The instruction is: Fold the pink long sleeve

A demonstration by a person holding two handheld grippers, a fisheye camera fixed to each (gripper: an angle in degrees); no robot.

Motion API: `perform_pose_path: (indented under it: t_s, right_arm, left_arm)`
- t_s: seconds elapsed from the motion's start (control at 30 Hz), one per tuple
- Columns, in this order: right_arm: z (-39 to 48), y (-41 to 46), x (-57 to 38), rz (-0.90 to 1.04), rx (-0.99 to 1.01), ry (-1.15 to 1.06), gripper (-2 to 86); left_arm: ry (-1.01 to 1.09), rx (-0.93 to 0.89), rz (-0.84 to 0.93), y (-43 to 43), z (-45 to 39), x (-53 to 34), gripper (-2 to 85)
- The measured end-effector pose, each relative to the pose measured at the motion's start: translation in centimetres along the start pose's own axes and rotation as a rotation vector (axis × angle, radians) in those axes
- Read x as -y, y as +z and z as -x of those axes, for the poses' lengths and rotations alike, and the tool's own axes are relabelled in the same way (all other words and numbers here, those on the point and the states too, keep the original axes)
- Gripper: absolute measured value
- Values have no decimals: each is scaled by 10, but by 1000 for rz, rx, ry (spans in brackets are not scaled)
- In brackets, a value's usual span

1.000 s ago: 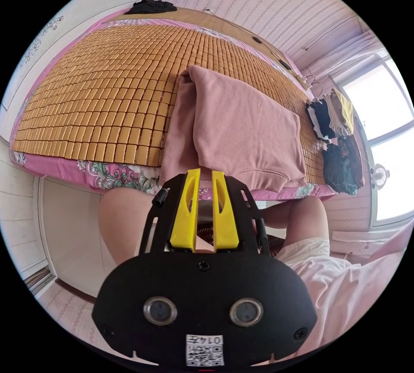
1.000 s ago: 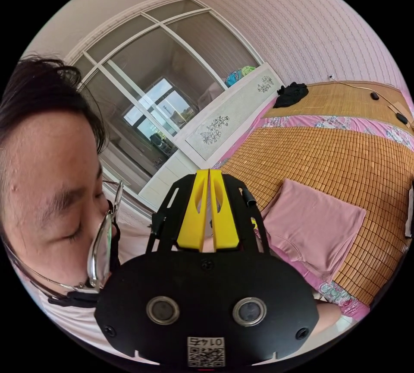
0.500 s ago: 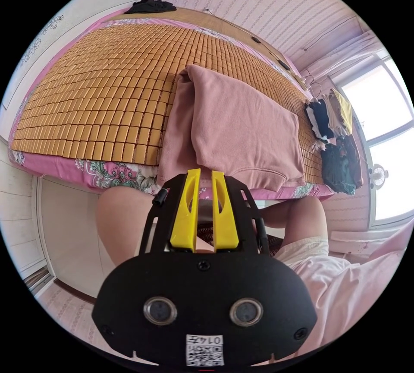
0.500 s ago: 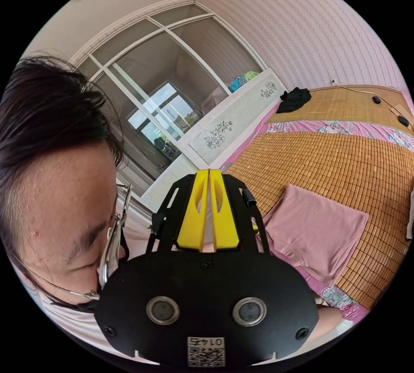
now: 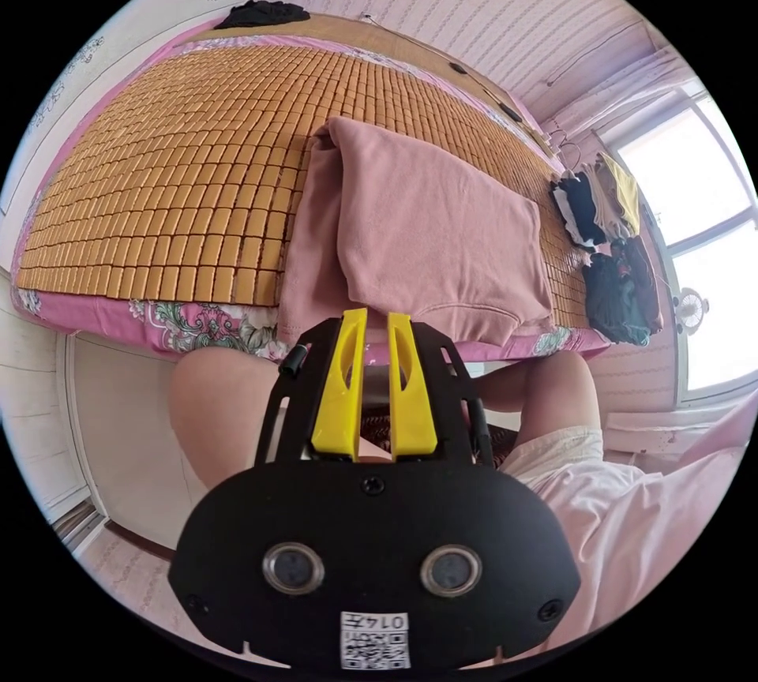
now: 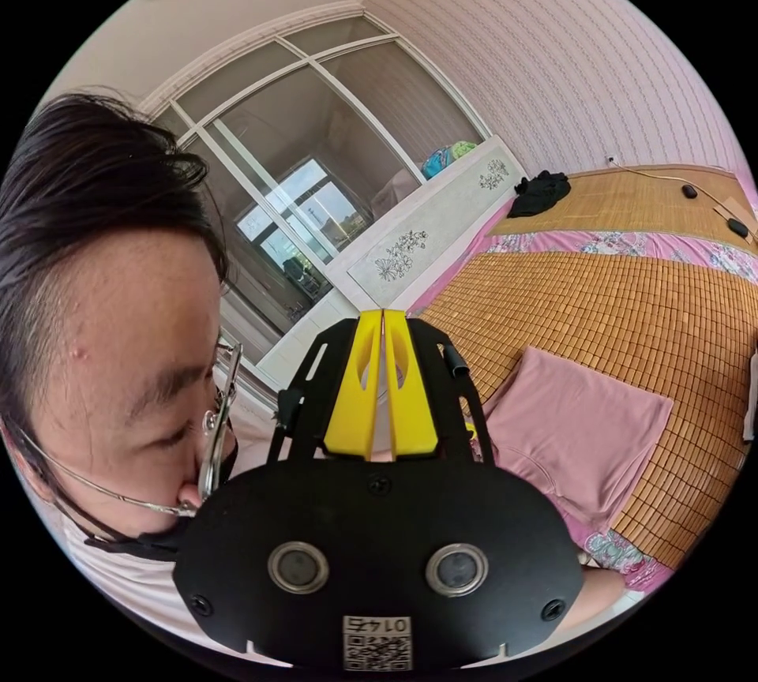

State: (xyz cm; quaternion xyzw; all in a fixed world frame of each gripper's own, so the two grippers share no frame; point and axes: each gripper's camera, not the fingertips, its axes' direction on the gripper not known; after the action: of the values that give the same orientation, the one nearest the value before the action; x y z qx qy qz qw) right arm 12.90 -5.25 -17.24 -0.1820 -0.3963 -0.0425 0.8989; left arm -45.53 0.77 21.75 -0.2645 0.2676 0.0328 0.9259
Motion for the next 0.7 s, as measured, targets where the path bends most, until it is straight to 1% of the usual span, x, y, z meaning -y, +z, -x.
perform_pose_path:
  t_s: [0.13,0.3,0.37,0.5,0.6,0.67,0.7]
  right_arm:
    - [-11,30,8,19,-19,10,-3]
    - [-36,59,12,33,-80,36,-5]
    - [-60,79,11,62,-160,16,-8]
    - [-116,117,5,90,-239,-30,-7]
    - [-175,176,5,252,-383,-44,-5]
    - [-223,245,4,476,-439,-65,-7]
    - [-235,263,4,527,-452,-64,-8]
  left_arm:
    - [75,-16,-6,11,-21,3,53]
    - [280,-19,-10,42,-72,9,65]
    - [345,-5,-4,57,-90,12,68]
    - [440,-10,10,94,-119,21,71]
    - [474,13,14,116,-132,28,71]
    - [488,49,4,128,-138,32,69]
    - [496,76,19,139,-140,34,66]
